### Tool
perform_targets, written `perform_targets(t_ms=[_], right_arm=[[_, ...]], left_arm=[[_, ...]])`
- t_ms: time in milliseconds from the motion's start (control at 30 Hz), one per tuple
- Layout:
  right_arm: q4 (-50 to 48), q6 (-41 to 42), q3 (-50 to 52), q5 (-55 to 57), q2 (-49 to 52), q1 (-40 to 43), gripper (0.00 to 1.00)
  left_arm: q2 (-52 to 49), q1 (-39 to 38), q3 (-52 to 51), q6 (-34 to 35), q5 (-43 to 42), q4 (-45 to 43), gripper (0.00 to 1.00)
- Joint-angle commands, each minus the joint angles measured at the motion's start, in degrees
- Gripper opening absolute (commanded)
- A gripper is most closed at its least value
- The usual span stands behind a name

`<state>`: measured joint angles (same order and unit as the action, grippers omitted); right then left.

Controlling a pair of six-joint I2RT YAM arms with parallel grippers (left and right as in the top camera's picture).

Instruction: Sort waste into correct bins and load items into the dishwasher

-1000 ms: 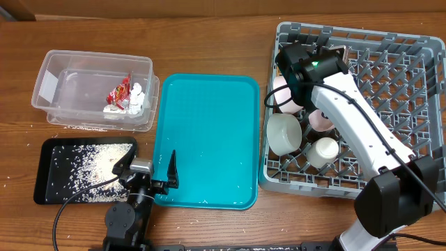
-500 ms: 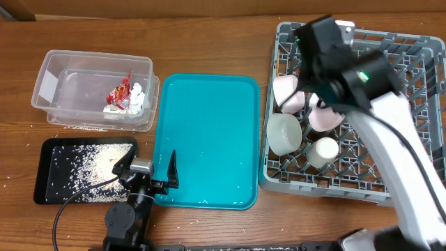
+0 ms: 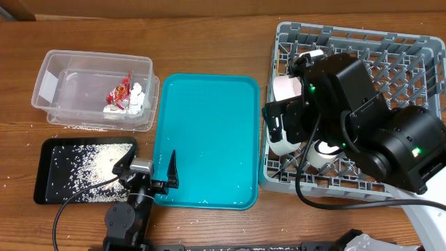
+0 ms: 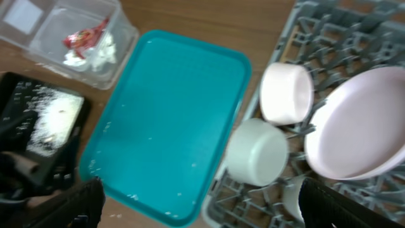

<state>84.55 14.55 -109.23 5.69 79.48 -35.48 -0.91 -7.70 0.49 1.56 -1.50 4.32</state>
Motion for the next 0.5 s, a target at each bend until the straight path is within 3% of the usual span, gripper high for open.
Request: perform_targets(t_ms=[0,200,367,467], right_arm=[[1.0,-1.5,-0.9,5.5,-1.9,1.7,1.00],[-2.7,-1.1,-0.8,5.5,-6.6,5.5,1.00],[-20.0,-1.2,4.4,4.5,-14.0,9.8,1.00],[-26.8,-1.1,14.7,0.9,-21.2,14.2,1.00]], left_arm=[[0.3,0.6,-0.2,1.0,0.2,0.1,1.00],[0.3,0.6,-0.2,1.0,0.2,0.1,1.00],[0.3,0.6,-0.2,1.0,0.2,0.1,1.00],[0.3,0.6,-0.2,1.0,0.2,0.1,1.00]])
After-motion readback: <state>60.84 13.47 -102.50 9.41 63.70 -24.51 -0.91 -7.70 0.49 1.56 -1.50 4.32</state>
